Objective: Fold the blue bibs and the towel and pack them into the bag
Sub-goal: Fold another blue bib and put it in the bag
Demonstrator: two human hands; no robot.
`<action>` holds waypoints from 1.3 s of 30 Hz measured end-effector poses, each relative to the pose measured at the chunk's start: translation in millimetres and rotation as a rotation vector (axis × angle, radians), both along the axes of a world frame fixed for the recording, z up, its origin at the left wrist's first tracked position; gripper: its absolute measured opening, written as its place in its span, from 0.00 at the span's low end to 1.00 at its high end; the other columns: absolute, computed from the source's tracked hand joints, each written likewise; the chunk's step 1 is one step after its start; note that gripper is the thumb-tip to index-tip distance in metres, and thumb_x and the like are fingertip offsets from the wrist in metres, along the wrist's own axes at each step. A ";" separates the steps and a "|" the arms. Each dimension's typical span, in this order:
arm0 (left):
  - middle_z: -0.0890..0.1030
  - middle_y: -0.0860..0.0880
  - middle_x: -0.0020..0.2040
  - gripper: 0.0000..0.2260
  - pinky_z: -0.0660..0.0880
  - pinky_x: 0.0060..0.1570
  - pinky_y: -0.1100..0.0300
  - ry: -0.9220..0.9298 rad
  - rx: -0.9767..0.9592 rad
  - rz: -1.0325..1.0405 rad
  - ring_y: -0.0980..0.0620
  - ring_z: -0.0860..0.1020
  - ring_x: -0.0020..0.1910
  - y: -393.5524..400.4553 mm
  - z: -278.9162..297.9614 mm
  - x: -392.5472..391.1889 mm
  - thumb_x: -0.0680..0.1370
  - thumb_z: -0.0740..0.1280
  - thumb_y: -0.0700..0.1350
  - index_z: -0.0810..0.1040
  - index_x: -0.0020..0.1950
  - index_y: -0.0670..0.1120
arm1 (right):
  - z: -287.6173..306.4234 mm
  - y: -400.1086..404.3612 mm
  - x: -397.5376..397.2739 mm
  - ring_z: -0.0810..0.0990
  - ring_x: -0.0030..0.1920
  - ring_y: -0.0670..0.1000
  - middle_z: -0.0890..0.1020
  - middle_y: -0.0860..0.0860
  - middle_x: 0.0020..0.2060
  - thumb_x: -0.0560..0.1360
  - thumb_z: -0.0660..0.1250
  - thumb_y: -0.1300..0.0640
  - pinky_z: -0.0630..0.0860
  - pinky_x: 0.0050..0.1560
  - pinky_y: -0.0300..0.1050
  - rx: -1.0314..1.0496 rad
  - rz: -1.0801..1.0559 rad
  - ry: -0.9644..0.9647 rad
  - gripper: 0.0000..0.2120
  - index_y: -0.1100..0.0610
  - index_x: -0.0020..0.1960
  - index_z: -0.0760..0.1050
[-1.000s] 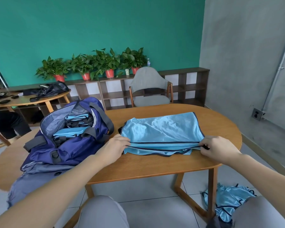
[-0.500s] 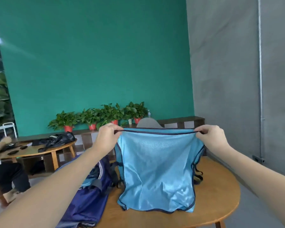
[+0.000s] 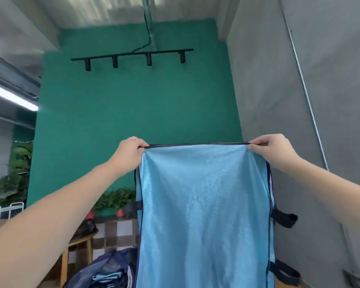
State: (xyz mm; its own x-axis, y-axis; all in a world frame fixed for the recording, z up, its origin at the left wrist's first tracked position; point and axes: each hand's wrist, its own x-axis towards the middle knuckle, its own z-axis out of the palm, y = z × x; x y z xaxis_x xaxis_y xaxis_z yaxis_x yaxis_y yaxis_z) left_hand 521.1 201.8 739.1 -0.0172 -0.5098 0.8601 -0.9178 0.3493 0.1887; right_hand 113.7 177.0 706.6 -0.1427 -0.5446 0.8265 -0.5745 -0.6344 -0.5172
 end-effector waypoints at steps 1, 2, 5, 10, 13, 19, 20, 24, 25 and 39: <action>0.79 0.50 0.56 0.12 0.69 0.56 0.60 0.016 0.028 -0.006 0.50 0.76 0.56 6.0 4.9 0.1 0.83 0.60 0.37 0.83 0.59 0.44 | 5.0 4.2 -1.1 0.82 0.49 0.49 0.86 0.46 0.43 0.75 0.75 0.54 0.73 0.48 0.41 0.001 0.004 0.004 0.04 0.53 0.47 0.86; 0.80 0.51 0.55 0.12 0.72 0.54 0.57 0.039 0.061 -0.025 0.48 0.78 0.54 11.3 8.0 0.7 0.83 0.61 0.38 0.83 0.58 0.46 | 8.7 7.7 -2.1 0.82 0.48 0.47 0.85 0.45 0.42 0.74 0.75 0.53 0.73 0.45 0.41 0.003 0.009 0.005 0.04 0.53 0.45 0.86; 0.84 0.54 0.51 0.10 0.75 0.57 0.56 0.142 0.162 -0.140 0.52 0.81 0.54 20.9 10.5 6.5 0.81 0.65 0.38 0.84 0.50 0.51 | 13.1 11.8 -7.2 0.79 0.42 0.43 0.85 0.44 0.42 0.73 0.77 0.52 0.71 0.39 0.39 0.015 0.017 0.006 0.05 0.53 0.43 0.86; 0.84 0.52 0.51 0.09 0.72 0.67 0.53 0.238 0.258 -0.263 0.52 0.80 0.57 19.2 8.0 13.8 0.79 0.70 0.37 0.83 0.46 0.51 | 14.9 10.0 -15.3 0.83 0.50 0.49 0.86 0.46 0.45 0.72 0.78 0.55 0.77 0.52 0.44 0.070 0.021 0.041 0.04 0.54 0.46 0.86; 0.84 0.52 0.52 0.08 0.72 0.66 0.54 0.244 0.248 -0.257 0.51 0.80 0.58 18.0 8.6 15.4 0.80 0.70 0.38 0.83 0.48 0.51 | 17.0 12.7 -16.1 0.83 0.49 0.50 0.85 0.47 0.44 0.72 0.77 0.59 0.73 0.48 0.41 0.098 0.034 0.085 0.04 0.54 0.47 0.85; 0.85 0.52 0.54 0.07 0.71 0.70 0.50 0.228 0.280 -0.238 0.52 0.80 0.59 14.1 13.1 26.9 0.79 0.70 0.38 0.85 0.49 0.50 | 20.9 13.5 -17.1 0.82 0.48 0.46 0.85 0.46 0.43 0.69 0.80 0.56 0.73 0.47 0.39 0.108 0.025 0.093 0.06 0.52 0.45 0.85; 0.85 0.52 0.54 0.08 0.70 0.71 0.50 0.240 0.286 -0.252 0.52 0.80 0.60 13.9 13.7 29.1 0.79 0.71 0.38 0.86 0.49 0.50 | 21.4 13.8 -16.9 0.82 0.47 0.45 0.85 0.45 0.42 0.68 0.81 0.55 0.72 0.47 0.40 0.100 0.015 0.087 0.07 0.52 0.44 0.86; 0.85 0.53 0.55 0.07 0.70 0.71 0.50 0.252 0.294 -0.261 0.53 0.80 0.60 17.0 11.2 33.1 0.77 0.72 0.37 0.86 0.51 0.48 | 20.2 15.3 -15.6 0.81 0.46 0.43 0.86 0.44 0.40 0.67 0.82 0.53 0.73 0.43 0.37 0.063 -0.005 0.072 0.06 0.52 0.39 0.86; 0.85 0.53 0.54 0.07 0.72 0.69 0.52 0.246 0.283 -0.254 0.54 0.80 0.58 18.6 9.9 32.0 0.77 0.72 0.37 0.86 0.50 0.49 | 19.6 15.1 -15.1 0.81 0.45 0.44 0.86 0.44 0.40 0.67 0.82 0.53 0.73 0.43 0.38 0.053 -0.009 0.065 0.06 0.52 0.39 0.86; 0.85 0.57 0.52 0.16 0.75 0.50 0.64 0.315 -0.020 -0.308 0.62 0.81 0.48 23.6 -5.5 22.4 0.80 0.65 0.33 0.83 0.53 0.54 | 11.1 8.6 -9.3 0.77 0.41 0.50 0.81 0.49 0.42 0.74 0.75 0.58 0.71 0.42 0.41 -0.048 -0.011 0.075 0.09 0.54 0.51 0.76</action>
State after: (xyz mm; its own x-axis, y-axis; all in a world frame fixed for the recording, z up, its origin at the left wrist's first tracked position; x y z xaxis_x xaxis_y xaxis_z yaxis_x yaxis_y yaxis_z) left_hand 543.5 225.4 733.6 0.0991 -0.5050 0.8574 -0.6686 0.6044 0.4332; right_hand 104.5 185.6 717.7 -0.0853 -0.5027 0.8603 -0.6172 -0.6512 -0.4417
